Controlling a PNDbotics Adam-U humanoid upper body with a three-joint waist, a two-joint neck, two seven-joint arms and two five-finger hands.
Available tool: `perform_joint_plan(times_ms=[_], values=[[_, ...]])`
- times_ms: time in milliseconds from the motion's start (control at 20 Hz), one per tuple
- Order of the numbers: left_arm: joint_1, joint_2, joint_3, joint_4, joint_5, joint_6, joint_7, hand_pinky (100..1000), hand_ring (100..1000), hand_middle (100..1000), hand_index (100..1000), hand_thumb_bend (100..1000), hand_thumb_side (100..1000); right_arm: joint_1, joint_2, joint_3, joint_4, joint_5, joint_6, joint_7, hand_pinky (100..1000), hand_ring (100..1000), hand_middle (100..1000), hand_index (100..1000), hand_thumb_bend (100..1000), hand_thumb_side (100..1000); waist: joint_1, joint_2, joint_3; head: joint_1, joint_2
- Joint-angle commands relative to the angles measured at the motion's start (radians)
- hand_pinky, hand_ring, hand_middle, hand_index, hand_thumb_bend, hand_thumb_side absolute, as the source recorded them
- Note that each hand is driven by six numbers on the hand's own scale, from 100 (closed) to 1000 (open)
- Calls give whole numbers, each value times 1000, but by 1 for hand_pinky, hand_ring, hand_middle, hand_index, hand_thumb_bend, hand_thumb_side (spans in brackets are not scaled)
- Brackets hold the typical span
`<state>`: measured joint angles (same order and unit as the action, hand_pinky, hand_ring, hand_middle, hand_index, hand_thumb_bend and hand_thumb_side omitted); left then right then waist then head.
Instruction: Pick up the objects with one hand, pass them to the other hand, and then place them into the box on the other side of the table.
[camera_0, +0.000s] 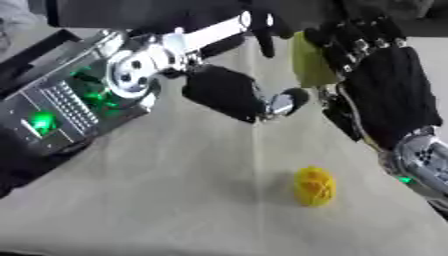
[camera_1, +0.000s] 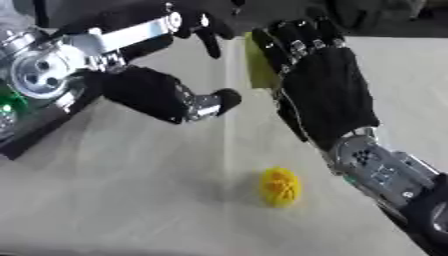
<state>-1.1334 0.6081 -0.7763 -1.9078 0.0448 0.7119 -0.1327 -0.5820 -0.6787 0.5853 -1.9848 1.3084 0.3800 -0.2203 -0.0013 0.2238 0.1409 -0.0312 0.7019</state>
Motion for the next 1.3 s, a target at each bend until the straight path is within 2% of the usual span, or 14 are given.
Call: perform_joint_plan(times_ms=[50,250,400,850,1100,1300], values=[[2,28,24,0,60,7,82,1000,1000,693,900,382,504,-17,-6,-1,-15,11,3,-2,806,671,569,602,140,100,-1,-16,-2,-7,0],[21,32,21,29,121,5,155,1000,1000,700,913,372,525,-21,1,3,-15,16,11,-14,764,661,564,599,134,100,-3,-13,0,-7,-4],[33,30,20,63,162,-15,173,1000,1000,704,922,356,551,-27,5,7,-15,23,15,-43,761,661,562,598,125,100,-6,-12,0,-3,-5],[48,17,4,170,165,-163,92,1000,1000,698,917,383,610,-48,16,21,-15,17,22,-79,752,653,560,597,129,100,-10,-5,2,-6,-10],[59,26,6,184,175,-283,33,1000,1000,695,910,390,660,-53,15,21,-15,8,18,-78,756,652,560,597,131,100,-8,-3,2,-14,-4],[65,26,7,200,162,-337,3,1000,1000,699,911,393,680,-59,15,21,-15,3,14,-77,753,651,559,597,132,100,-9,-2,3,-22,-4]])
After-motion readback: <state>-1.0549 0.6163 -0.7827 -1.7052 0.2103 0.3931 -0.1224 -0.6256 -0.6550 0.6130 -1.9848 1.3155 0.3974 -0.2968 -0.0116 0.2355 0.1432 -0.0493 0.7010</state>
